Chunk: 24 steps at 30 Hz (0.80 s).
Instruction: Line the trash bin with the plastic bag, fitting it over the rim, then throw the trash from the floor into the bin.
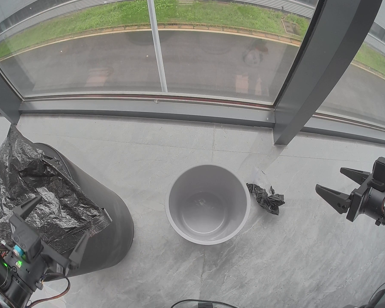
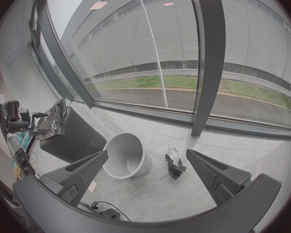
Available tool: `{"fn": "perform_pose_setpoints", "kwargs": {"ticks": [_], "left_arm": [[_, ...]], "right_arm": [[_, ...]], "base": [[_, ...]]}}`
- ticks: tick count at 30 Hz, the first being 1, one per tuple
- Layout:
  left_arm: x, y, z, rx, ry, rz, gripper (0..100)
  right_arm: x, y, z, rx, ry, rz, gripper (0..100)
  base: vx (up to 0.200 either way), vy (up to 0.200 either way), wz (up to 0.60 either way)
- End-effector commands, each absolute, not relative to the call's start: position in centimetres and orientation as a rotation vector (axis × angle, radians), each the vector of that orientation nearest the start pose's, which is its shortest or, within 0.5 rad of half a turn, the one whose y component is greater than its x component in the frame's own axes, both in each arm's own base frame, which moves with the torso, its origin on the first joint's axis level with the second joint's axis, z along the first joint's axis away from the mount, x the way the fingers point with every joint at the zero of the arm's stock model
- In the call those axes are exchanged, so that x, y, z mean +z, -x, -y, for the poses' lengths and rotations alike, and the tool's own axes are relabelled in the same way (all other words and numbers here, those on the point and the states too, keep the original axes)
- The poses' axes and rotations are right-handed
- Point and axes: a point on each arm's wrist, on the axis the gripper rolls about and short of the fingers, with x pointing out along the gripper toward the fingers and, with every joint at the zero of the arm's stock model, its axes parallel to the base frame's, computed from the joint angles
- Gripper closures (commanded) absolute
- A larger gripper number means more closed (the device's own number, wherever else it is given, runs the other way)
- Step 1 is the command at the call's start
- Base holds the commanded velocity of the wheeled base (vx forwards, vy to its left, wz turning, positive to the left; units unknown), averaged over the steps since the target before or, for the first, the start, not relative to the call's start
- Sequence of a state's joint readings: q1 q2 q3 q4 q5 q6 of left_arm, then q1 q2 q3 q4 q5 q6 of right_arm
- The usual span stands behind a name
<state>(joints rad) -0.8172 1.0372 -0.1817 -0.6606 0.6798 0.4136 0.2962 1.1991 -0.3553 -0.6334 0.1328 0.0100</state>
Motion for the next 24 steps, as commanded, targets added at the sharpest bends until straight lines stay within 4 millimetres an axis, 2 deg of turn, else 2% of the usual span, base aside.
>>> {"fn": "perform_pose_setpoints", "kwargs": {"ticks": [1,5,10,24], "left_arm": [[15.6,-6.1,4.9,-0.294,-0.652,-0.080,0],[15.2,-5.6,4.5,-0.360,-0.733,-0.111,0],[15.0,-6.2,5.2,-0.385,-0.773,-0.148,0],[14.1,-7.6,7.3,-0.452,-0.887,-0.226,0]], "right_arm": [[16.9,-16.3,-5.3,0.426,0.011,-0.266,0],[16.7,-16.5,-5.3,0.424,0.012,-0.277,0],[16.1,-17.1,-5.4,0.420,0.014,-0.306,0],[16.0,-17.1,-5.5,0.420,0.012,-0.311,0]], "base": [[0.000,0.000,0.00],[0.000,0.000,0.00],[0.000,0.000,0.00],[0.000,0.000,0.00]]}}
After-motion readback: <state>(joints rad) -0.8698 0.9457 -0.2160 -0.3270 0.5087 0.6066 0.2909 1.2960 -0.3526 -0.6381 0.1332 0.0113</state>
